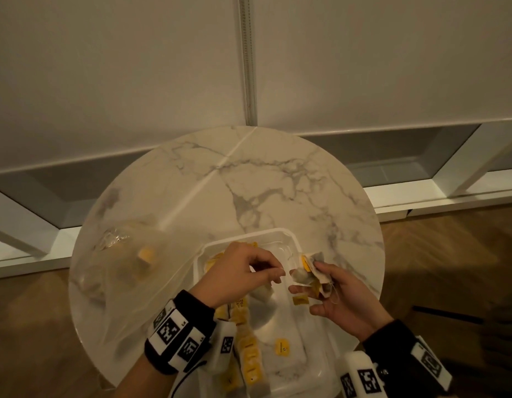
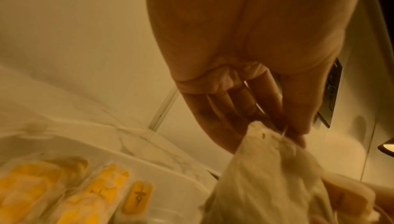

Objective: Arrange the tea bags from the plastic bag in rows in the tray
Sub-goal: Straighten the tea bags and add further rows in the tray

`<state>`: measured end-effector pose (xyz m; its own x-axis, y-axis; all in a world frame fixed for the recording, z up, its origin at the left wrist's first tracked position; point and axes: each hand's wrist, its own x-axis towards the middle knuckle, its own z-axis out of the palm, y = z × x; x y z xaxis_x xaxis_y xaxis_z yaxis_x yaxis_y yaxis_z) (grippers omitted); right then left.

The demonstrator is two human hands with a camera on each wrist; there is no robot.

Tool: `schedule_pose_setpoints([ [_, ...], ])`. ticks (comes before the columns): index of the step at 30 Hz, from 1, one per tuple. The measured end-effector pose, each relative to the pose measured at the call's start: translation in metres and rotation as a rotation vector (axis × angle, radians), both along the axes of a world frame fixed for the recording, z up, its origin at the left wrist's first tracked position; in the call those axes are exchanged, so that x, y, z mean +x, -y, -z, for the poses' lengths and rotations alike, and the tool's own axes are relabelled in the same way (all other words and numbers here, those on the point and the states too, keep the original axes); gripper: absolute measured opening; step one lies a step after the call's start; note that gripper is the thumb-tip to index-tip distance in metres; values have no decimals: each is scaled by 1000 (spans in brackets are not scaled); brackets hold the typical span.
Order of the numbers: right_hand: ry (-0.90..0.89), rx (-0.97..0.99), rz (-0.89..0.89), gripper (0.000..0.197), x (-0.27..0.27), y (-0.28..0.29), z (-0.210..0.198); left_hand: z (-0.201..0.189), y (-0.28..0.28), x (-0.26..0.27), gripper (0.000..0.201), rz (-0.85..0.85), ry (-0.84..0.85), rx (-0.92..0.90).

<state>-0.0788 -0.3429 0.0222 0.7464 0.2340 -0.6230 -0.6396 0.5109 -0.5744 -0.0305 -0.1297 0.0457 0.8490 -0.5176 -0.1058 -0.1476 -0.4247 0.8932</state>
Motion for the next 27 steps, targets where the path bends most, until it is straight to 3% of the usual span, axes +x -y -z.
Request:
schedule_pose_setpoints([
  [4, -18, 110, 103, 33, -1, 3, 8, -7, -1, 8, 7, -36, -8, -26],
  [11, 10, 114, 256, 26, -7, 15, 17, -6, -9, 24, 8, -146, -77, -42],
  [14, 15, 119, 229, 20, -13, 15, 19, 2, -5, 32, 10, -171, -103, -24],
  [24, 90, -28, 52, 28, -27, -2, 35, 40, 5, 50, 13, -223, -199, 147],
  [27, 110, -64, 15, 28, -28, -4, 39, 49, 3, 57, 9, -213, -144, 247],
])
